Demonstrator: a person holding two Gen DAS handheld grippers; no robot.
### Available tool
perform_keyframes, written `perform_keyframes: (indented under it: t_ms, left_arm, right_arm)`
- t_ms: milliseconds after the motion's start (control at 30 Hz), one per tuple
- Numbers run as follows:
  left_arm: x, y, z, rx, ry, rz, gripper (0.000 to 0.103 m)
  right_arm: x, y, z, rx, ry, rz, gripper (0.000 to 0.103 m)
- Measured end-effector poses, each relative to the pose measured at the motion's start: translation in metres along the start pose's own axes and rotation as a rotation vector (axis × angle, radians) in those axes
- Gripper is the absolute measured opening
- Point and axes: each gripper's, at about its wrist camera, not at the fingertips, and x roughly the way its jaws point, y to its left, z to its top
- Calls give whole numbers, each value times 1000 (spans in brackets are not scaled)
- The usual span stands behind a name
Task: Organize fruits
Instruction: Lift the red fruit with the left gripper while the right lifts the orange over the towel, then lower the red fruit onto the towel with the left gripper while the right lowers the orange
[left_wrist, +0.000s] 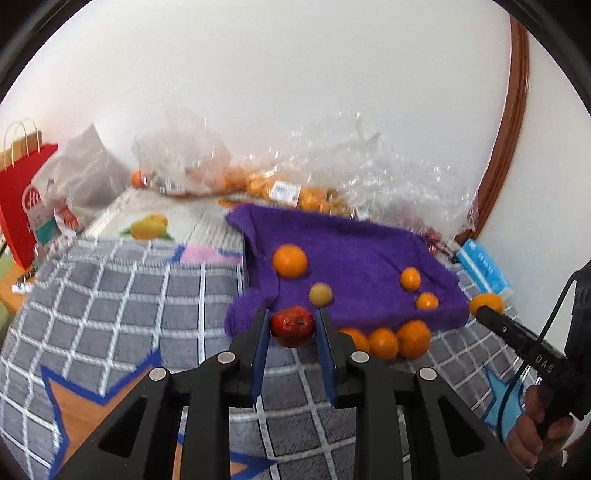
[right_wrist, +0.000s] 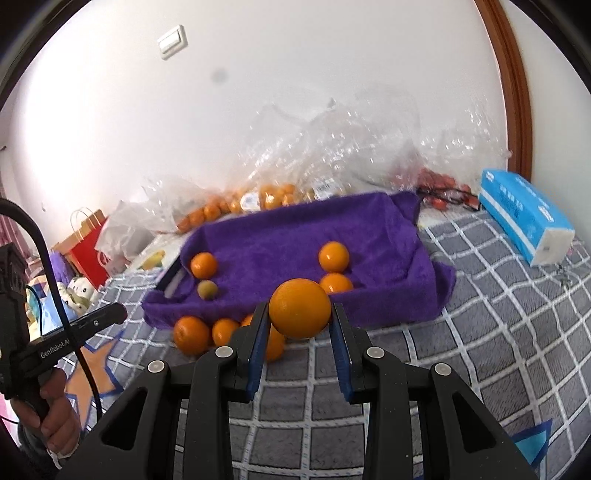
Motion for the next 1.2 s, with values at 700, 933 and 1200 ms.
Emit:
perform_keyframes:
  t_ms: [700, 933, 1200]
  left_arm:
    - [68, -9, 69, -3, -69, 57, 24]
    - [94, 0, 51, -11, -25, 47, 24]
    - [99, 7, 50, -42, -26, 22, 24]
  right_arm:
    - [44, 12, 65, -53, -80, -2, 33]
    - [71, -4, 52, 5, -62, -5, 33]
    - [74, -19, 47, 41, -65, -28, 33]
